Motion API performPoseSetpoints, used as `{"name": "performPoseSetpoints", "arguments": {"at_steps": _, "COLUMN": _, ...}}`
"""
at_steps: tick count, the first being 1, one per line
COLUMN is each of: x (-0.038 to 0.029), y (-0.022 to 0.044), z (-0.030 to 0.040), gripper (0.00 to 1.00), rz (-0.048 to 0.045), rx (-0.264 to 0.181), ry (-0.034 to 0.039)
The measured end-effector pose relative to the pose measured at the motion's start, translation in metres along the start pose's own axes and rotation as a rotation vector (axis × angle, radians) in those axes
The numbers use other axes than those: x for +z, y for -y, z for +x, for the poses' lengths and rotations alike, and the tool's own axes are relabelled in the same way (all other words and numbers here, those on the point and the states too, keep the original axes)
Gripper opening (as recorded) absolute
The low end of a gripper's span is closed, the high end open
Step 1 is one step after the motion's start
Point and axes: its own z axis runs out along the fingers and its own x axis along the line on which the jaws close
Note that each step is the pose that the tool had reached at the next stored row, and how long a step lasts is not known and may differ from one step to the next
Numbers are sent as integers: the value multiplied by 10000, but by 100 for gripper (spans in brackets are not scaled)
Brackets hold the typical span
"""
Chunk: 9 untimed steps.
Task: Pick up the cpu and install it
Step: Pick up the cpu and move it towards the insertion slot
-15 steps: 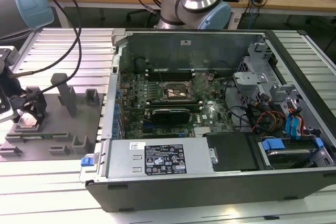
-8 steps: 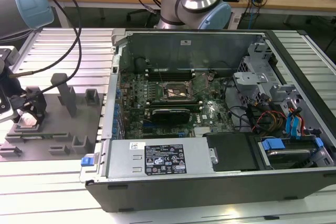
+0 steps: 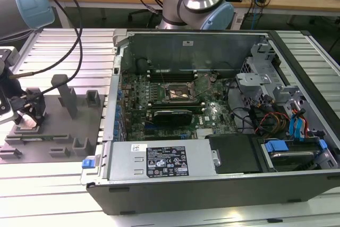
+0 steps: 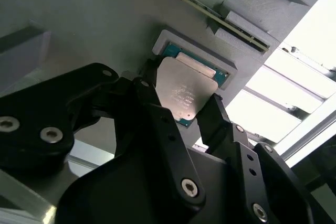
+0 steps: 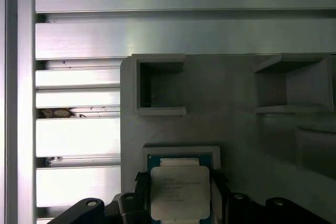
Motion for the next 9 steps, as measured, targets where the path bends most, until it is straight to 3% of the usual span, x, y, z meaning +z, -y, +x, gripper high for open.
{"name": "performPoseSetpoints", "arguments": {"at_steps": 4, "x": -39, "y": -2, "z": -2, "gripper": 55, "rz": -1, "rx": 0, "ry": 2}}
{"name": "performPoseSetpoints", "arguments": {"at_steps": 9, "x": -42, "y": -2, "z": -1, "gripper": 55, "rz": 0, "rx": 0, "ry": 0}}
